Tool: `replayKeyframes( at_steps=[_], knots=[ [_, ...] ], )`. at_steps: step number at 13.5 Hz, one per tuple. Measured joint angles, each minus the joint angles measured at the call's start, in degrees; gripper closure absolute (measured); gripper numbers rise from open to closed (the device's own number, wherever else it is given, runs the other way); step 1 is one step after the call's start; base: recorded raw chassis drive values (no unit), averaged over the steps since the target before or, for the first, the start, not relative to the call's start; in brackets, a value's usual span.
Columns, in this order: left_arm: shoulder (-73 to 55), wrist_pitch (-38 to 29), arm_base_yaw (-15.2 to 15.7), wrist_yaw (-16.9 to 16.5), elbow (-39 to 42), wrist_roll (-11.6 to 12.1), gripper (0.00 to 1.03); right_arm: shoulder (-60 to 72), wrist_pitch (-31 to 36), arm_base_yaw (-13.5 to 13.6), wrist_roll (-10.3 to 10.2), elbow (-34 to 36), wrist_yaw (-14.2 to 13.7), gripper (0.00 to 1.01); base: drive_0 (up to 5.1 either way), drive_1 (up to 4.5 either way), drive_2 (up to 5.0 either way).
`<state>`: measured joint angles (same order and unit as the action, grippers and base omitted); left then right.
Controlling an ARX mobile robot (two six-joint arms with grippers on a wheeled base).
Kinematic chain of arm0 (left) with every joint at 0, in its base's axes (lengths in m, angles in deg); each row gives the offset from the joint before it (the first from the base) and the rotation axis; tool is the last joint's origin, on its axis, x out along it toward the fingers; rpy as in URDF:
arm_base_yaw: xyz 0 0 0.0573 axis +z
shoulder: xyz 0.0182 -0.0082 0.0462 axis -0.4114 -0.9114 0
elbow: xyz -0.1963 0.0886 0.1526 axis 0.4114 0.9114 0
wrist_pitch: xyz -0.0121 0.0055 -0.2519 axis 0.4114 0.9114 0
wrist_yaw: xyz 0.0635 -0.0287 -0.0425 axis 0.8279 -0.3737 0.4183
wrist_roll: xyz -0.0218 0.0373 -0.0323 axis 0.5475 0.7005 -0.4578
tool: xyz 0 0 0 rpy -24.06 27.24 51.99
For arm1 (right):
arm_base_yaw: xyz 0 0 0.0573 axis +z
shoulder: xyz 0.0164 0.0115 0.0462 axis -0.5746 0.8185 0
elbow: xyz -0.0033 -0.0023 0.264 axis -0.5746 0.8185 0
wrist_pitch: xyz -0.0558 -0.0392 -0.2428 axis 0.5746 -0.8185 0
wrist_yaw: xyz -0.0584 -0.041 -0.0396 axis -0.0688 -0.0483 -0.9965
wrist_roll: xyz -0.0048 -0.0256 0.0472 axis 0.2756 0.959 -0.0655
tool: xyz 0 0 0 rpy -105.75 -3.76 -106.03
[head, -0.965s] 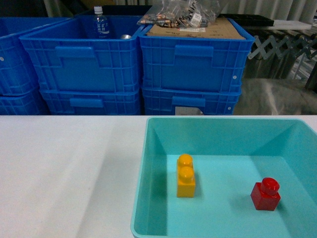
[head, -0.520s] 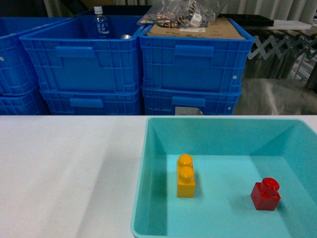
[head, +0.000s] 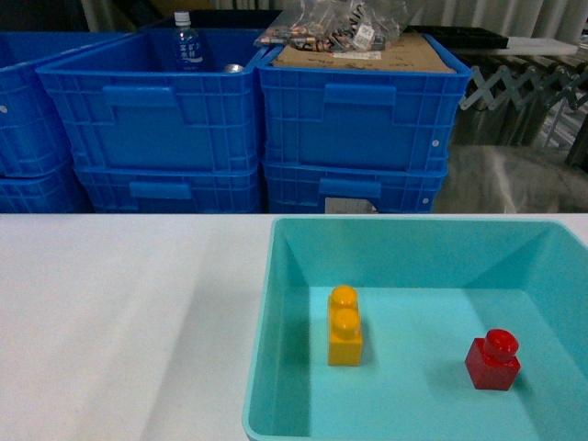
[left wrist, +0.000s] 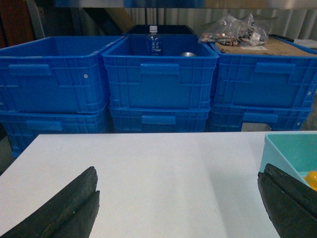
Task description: Pick red block from blue box to shelf
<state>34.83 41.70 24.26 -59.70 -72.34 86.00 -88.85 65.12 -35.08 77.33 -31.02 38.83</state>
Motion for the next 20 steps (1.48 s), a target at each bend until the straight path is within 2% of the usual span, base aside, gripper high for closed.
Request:
replayKeyframes(
  at_steps=[11,12,14,16,17,18,19,20],
  knots=[
    [0.0,0.0,0.0,0.0,0.0,0.0,0.05,0.2,-0.8,-0.1,0.1,-0.1,0.4,0.03,0.0,0.00,0.0],
    [0.0,0.0,0.0,0.0,0.0,0.0,0.05,4.7,-4.6,-1.7,1.3,-2.0,4.7,0.03,0.0,0.00,0.0],
    [0.0,0.0,0.0,0.0,0.0,0.0,0.05,23.0,5.4,-2.8,2.9,-6.3,8.3,0.03,0.0,0.00,0.0],
    [0.0,0.0,0.0,0.0,0.0,0.0,0.05,39.2,12.0,-3.4,2.9,-11.8,7.7,0.03,0.0,0.00,0.0],
    [0.0,0.0,0.0,0.0,0.0,0.0,0.05,47.5,13.3,-3.2,2.2,-14.5,7.8,0.03,0.0,0.00,0.0],
    [0.0,0.0,0.0,0.0,0.0,0.0,0.05,53.8,14.6,-1.7,1.6,-16.5,7.9,0.03,0.0,0.00,0.0],
    [0.0,0.0,0.0,0.0,0.0,0.0,0.05,64.7,15.2,2.2,0.7,-21.7,7.6,0.03,0.0,0.00,0.0],
    [0.0,0.0,0.0,0.0,0.0,0.0,0.05,75.0,15.8,6.3,0.7,-27.4,6.0,0.03,0.0,0.00,0.0]
  ],
)
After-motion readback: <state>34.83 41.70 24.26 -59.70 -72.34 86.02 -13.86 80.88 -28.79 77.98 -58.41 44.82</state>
